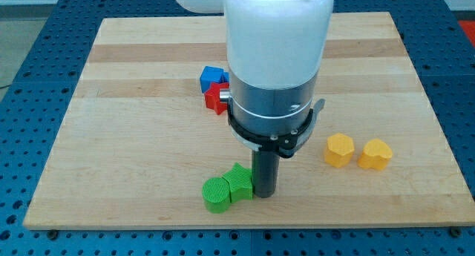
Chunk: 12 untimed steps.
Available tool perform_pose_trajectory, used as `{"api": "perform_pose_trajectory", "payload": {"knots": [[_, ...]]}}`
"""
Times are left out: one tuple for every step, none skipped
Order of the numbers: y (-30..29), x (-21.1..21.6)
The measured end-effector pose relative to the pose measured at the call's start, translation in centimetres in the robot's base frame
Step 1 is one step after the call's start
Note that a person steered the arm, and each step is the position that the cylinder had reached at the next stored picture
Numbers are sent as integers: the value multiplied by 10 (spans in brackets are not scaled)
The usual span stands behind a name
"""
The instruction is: Slide yellow heart along with yellow hexagon towards bottom center
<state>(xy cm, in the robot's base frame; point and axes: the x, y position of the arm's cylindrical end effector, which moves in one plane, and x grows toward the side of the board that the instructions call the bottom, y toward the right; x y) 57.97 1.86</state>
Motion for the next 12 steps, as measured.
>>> {"api": "perform_pose_trajectory", "payload": {"knots": [[56,0],[141,0],[208,-4],[198,-28],[154,-36],[129,-36],[154,-36],[211,-42],[224,-80],[189,-88],[144,-52],[106,-20]]}}
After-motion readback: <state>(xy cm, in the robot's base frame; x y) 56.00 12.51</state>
